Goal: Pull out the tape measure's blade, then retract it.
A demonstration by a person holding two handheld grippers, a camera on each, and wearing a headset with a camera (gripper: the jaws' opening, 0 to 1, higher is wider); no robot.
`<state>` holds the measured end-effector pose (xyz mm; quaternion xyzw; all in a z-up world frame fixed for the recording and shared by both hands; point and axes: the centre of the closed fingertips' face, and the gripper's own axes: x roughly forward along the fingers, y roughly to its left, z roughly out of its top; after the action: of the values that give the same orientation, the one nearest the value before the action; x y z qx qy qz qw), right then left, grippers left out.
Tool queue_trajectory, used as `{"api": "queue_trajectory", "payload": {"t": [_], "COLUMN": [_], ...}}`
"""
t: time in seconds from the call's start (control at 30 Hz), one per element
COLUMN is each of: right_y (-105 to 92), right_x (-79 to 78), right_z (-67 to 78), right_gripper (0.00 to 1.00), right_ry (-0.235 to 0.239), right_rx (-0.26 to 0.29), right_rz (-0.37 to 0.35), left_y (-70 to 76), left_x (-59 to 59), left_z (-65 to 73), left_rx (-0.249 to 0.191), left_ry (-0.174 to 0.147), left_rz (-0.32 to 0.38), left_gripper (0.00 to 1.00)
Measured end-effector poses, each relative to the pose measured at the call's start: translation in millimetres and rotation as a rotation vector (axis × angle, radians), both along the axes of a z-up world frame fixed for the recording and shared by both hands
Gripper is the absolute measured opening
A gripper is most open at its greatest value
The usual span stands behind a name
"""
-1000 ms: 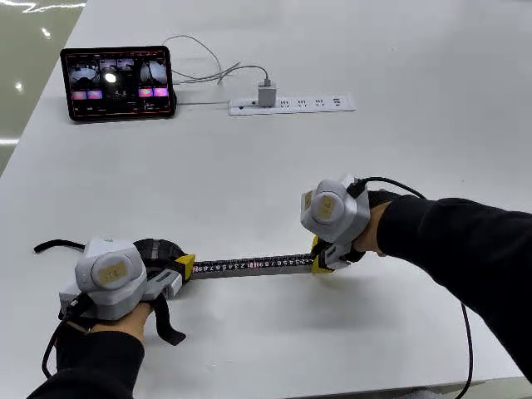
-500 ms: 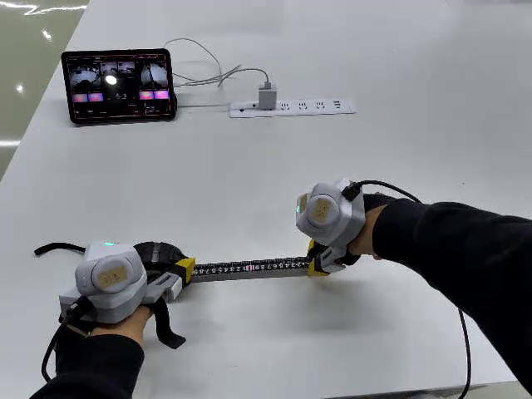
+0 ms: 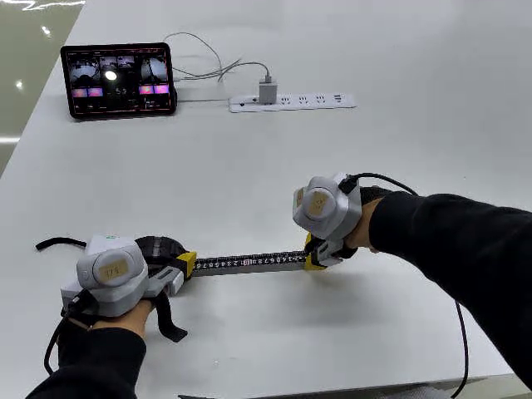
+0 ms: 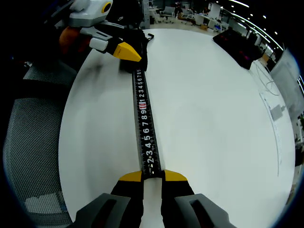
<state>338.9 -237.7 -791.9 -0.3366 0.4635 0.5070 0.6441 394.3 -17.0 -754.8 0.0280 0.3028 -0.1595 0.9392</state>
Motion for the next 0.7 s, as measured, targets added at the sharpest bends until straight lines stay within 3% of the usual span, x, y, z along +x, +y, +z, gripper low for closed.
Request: {"api": "queue_trajectory", "payload": {"t": [0.7], "right_y": [7.8], "right_x": [1.9], "right_z": [-1.7], "right_gripper": [0.09], "right_ry": [0.002], "right_rx": [-0.003], "right_rz": [0.0], "left_y": [0.1], "left_x": [-0.6], "left_z": [0.4], "left_rx": [-0.001], "left_ry": [0.0], "left_rz": [-0.001], "left_gripper": [0.59]}}
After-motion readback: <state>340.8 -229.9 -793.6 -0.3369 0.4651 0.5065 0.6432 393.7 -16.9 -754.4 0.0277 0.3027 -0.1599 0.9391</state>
